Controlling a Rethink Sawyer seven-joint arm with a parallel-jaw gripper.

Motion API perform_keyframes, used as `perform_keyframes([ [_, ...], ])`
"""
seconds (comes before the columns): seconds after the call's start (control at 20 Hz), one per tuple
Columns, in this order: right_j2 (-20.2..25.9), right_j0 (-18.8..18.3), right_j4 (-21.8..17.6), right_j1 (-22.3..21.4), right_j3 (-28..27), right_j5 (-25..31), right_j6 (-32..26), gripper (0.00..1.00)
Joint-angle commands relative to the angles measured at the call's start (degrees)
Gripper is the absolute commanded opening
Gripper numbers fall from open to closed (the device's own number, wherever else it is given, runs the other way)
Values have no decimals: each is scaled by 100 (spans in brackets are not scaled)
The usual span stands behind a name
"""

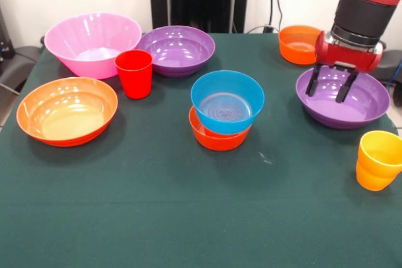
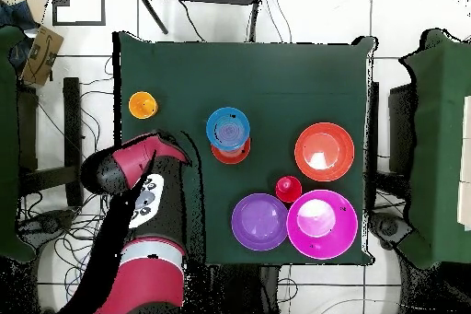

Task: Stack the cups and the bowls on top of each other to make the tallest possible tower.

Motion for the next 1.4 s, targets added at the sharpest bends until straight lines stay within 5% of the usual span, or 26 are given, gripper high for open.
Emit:
perform_keyframes([
  [0.05, 182, 137, 296, 210, -413, -5, 812, 100],
  [1.1, -524, 606, 177, 481, -429, -275, 593, 100],
  [1.4, -422, 658, 304, 456, 87, -632, 790, 100],
])
